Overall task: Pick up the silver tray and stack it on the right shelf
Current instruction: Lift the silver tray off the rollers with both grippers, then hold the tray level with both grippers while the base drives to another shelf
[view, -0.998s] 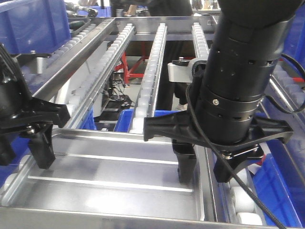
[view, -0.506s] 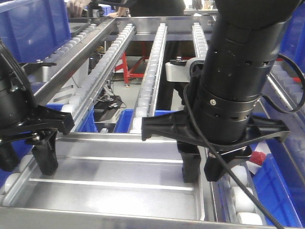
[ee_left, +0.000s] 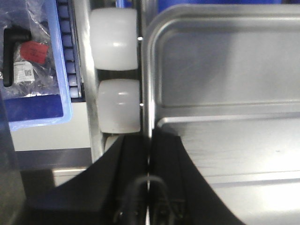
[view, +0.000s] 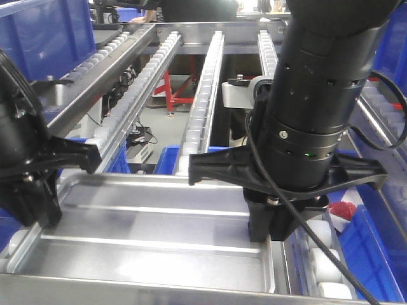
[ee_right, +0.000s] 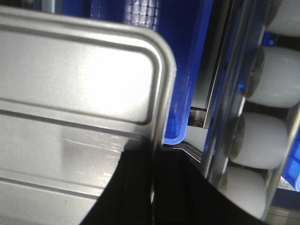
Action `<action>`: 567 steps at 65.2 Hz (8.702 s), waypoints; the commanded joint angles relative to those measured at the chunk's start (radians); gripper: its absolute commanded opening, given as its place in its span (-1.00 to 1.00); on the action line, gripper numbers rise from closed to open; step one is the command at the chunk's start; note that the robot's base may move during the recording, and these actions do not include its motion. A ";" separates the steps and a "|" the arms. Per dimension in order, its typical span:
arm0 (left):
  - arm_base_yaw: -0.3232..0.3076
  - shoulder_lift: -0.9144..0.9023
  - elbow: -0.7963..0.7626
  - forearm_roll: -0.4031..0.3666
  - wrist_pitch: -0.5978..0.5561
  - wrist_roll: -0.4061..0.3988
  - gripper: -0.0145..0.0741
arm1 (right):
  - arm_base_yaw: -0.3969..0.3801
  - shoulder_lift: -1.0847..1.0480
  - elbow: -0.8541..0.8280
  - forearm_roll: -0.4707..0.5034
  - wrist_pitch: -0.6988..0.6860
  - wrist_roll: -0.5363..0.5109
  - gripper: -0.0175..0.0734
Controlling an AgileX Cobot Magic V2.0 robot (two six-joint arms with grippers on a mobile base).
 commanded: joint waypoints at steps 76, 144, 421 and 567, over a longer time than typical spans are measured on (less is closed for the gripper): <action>-0.334 -0.348 -0.178 0.201 0.157 -0.353 -0.88 | 0.072 -0.552 -0.030 -0.196 0.318 -0.015 -0.49; -0.334 -0.348 -0.178 0.212 0.161 -0.353 -0.89 | 0.072 -0.552 -0.030 -0.196 0.318 -0.015 -0.49; -0.334 -0.348 -0.178 0.210 0.161 -0.353 -0.89 | 0.072 -0.552 -0.030 -0.196 0.320 -0.015 -0.49; -0.334 -0.340 -0.178 0.208 0.161 -0.353 -0.89 | 0.072 -0.552 -0.030 -0.196 0.320 -0.015 -0.49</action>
